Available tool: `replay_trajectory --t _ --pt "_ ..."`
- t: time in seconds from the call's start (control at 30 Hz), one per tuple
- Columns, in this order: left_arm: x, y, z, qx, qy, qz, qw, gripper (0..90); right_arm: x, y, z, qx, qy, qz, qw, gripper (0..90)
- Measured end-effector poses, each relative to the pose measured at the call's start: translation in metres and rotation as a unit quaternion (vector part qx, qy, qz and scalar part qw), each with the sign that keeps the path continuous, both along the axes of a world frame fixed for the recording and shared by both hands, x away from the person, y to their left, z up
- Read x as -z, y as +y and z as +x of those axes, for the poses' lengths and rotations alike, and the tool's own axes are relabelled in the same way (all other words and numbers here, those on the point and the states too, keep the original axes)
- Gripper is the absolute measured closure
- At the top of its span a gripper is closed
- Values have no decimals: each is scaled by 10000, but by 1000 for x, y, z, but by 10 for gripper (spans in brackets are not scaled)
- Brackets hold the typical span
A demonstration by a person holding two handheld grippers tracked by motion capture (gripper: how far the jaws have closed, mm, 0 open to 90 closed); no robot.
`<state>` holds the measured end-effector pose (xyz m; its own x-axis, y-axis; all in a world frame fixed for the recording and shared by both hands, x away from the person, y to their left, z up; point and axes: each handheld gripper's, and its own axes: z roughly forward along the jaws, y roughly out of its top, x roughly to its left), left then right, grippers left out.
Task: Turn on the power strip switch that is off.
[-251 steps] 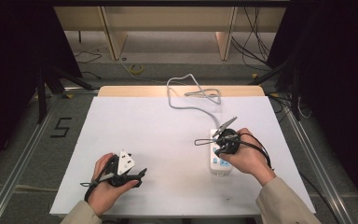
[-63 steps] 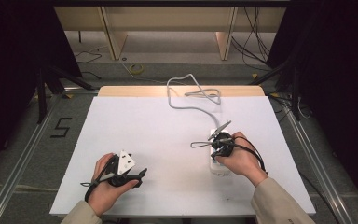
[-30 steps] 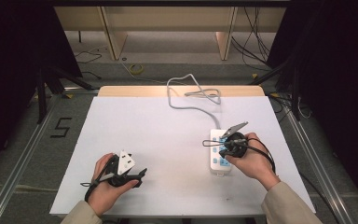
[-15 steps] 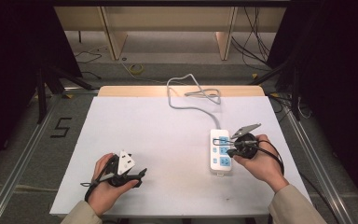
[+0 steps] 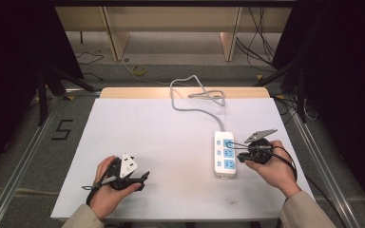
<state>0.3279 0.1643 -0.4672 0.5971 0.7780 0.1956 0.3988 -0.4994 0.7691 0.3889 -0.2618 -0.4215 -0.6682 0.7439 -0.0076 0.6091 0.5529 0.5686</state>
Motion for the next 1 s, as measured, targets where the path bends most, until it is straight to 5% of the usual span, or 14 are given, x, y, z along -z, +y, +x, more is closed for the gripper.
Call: replay_trajectory --t 0.6,1.0 --pt "2 3 2 -83 53 -6 10000 253 15 -35 -11 382 -230 361 9984 628" --pt "3 5 3 -124 95 -6 9999 254 34 -49 -22 436 -625 642 9950 543"
